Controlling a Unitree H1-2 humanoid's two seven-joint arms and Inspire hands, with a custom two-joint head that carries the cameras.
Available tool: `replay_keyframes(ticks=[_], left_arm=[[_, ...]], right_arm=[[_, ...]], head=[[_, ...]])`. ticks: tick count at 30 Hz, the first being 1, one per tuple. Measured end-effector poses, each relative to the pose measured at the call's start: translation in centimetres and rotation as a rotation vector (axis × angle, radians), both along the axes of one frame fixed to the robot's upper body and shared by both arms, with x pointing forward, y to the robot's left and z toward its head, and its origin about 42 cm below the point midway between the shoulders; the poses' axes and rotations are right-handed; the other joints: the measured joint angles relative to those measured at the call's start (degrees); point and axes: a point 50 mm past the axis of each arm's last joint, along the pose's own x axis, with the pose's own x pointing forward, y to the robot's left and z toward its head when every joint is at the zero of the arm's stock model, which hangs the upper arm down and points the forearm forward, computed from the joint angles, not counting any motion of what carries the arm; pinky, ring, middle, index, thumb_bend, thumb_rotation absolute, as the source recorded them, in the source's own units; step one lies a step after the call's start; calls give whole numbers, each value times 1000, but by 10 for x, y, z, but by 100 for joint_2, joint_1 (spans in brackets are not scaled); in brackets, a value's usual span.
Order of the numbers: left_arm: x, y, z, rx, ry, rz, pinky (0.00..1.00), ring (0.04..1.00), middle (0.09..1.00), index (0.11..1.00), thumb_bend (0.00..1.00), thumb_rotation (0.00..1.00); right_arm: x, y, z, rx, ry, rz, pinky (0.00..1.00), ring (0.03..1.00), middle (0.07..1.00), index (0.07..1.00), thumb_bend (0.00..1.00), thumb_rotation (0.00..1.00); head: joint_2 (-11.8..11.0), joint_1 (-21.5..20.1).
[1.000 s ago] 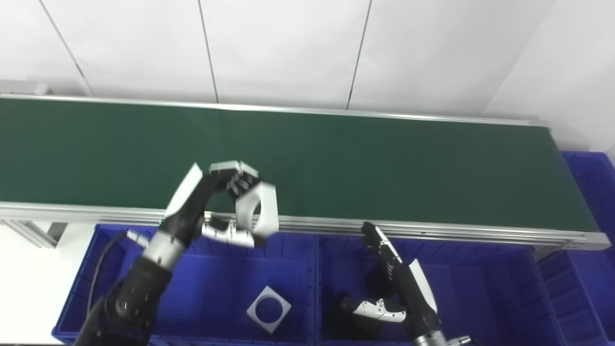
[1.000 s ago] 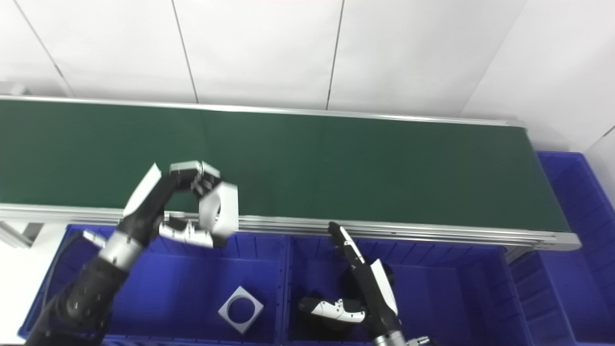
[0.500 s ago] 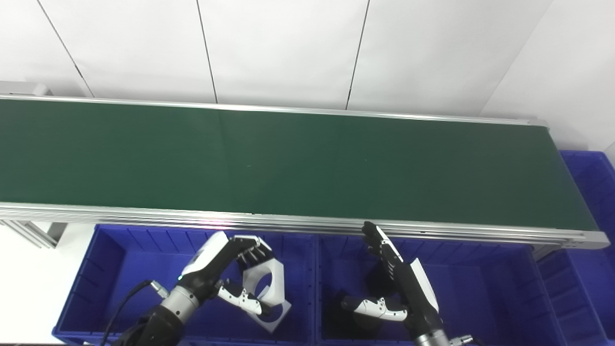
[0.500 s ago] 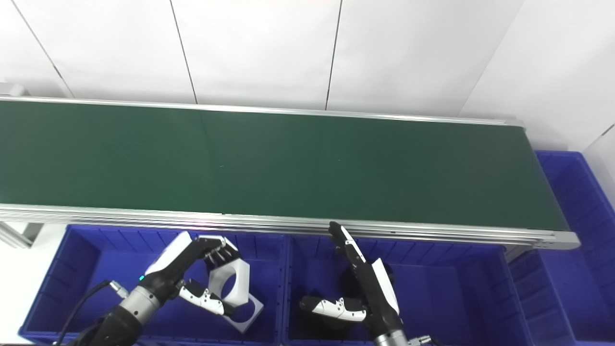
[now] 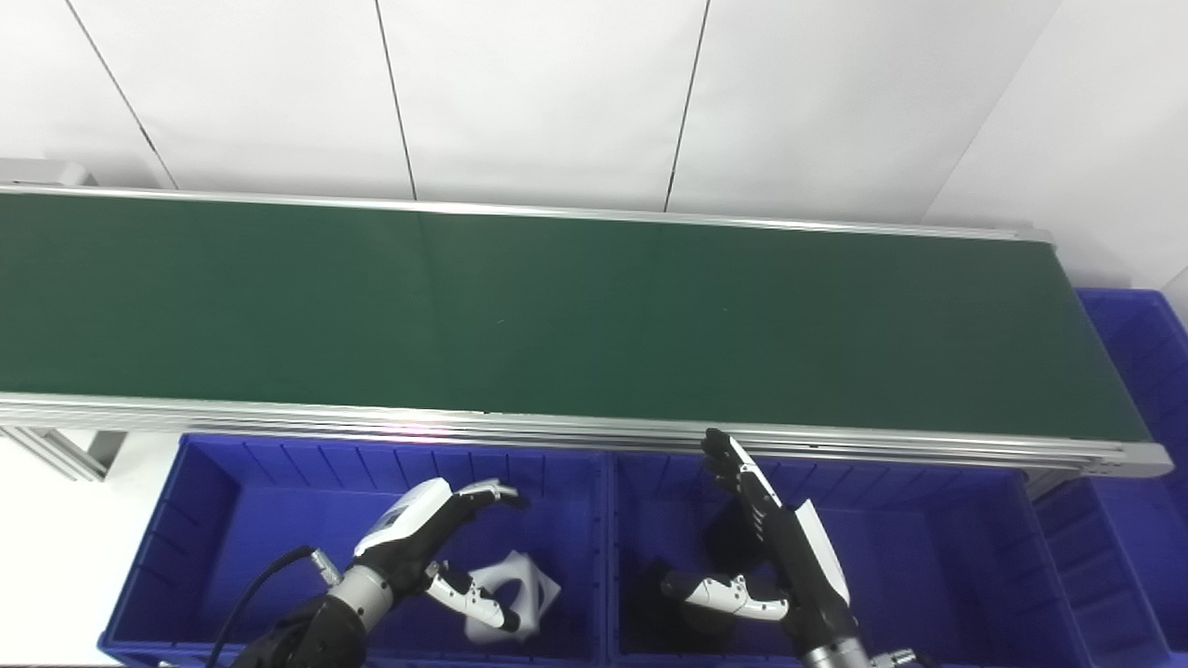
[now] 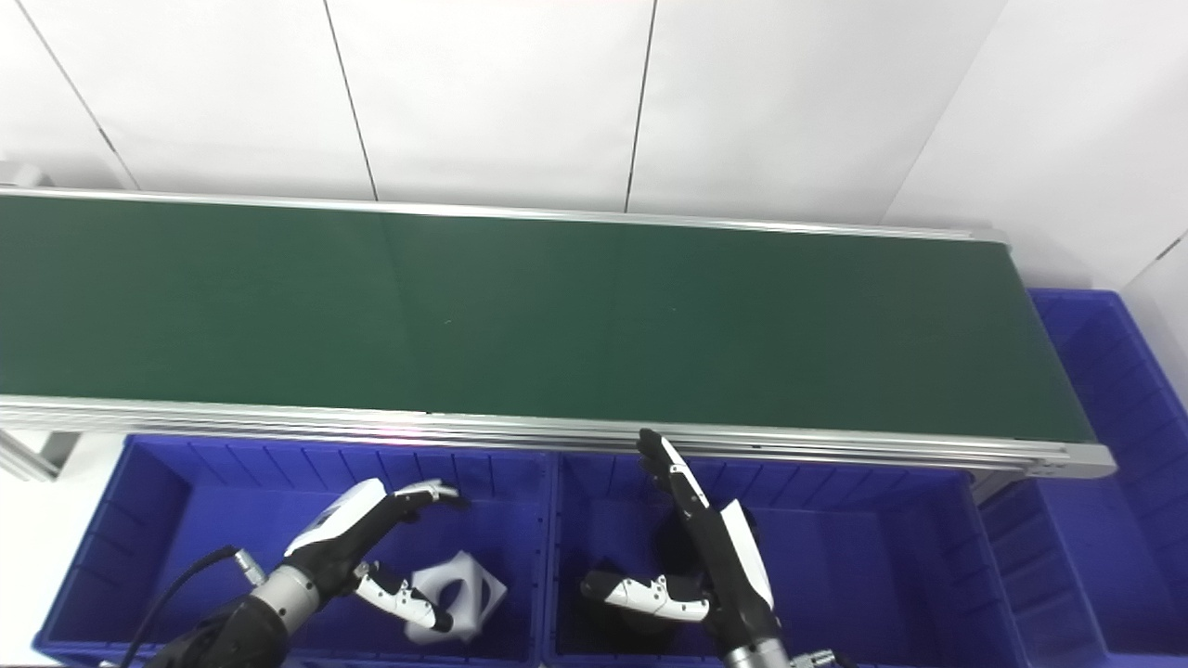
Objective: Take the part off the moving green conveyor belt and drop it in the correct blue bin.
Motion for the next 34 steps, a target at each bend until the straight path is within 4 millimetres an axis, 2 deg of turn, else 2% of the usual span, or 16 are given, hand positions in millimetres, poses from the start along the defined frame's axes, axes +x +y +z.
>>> replay_keyframes(ticks=[5, 7, 11, 21, 34], left_arm=[[0, 3, 8, -297, -4, 49, 903, 952, 965, 961, 813, 308], [-2, 3, 8, -409, -1, 50, 903, 932, 942, 934, 824, 238], [-10, 1, 3, -621, -7, 86, 883, 909, 919, 916, 853, 235], [-15, 7, -4, -696, -23, 83, 881, 897, 898, 892, 866, 168], [-14, 5, -3, -671, -60, 91, 900, 911, 915, 903, 894, 198]], right_arm=[[-1, 1, -1, 12, 18, 1, 927, 936, 949, 957, 941, 369], [0, 1, -1, 13, 29, 0, 930, 944, 953, 959, 952, 381], [-1, 2, -2, 16, 43, 0, 937, 944, 953, 963, 953, 394], [-1, 2, -2, 16, 44, 1, 935, 939, 951, 964, 943, 409], [-2, 3, -2, 3, 46, -5, 921, 935, 948, 961, 927, 409]], head=[[-9, -18], [-35, -35], [-53, -44], [-97, 44], [-105, 53]])
